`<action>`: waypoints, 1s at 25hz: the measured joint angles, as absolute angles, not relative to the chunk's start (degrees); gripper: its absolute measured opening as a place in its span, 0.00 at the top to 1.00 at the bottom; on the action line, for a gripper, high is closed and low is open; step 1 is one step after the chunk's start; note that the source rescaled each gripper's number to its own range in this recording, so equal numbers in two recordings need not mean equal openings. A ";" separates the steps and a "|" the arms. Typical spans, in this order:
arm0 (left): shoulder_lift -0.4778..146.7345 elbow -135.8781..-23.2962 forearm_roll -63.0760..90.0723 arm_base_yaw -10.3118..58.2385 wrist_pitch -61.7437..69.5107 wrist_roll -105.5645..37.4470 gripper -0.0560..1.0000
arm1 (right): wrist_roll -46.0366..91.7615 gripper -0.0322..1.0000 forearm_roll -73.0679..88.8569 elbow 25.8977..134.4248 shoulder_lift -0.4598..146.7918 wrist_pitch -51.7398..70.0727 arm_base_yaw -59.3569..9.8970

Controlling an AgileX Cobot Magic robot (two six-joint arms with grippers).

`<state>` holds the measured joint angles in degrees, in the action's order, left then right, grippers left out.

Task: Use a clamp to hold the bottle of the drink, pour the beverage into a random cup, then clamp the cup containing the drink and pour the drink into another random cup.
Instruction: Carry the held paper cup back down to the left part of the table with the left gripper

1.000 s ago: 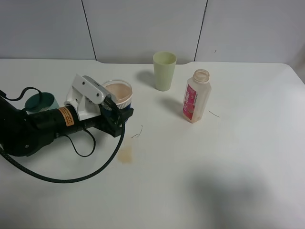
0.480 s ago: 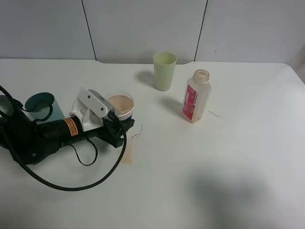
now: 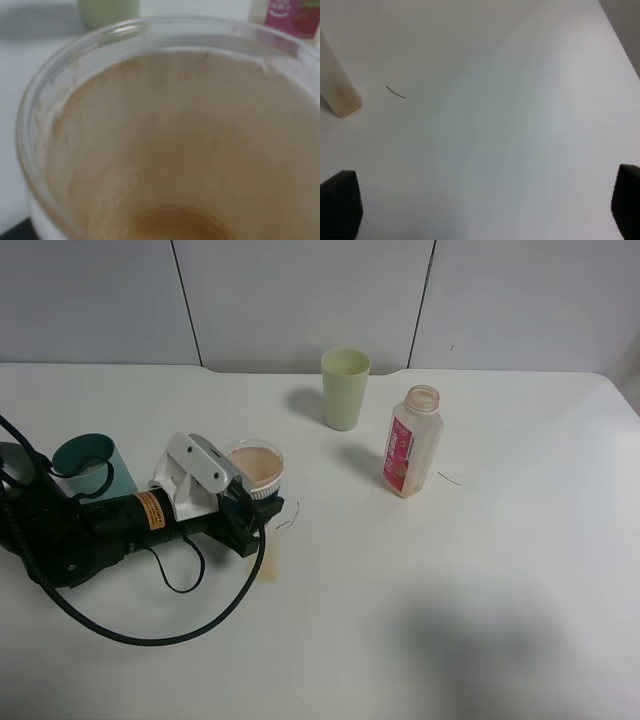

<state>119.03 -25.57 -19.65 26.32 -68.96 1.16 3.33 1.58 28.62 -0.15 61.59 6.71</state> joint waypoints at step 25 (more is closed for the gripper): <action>123.35 -31.55 -25.89 26.32 -69.47 1.51 0.92 | 3.33 0.00 1.58 28.62 -0.15 61.59 6.71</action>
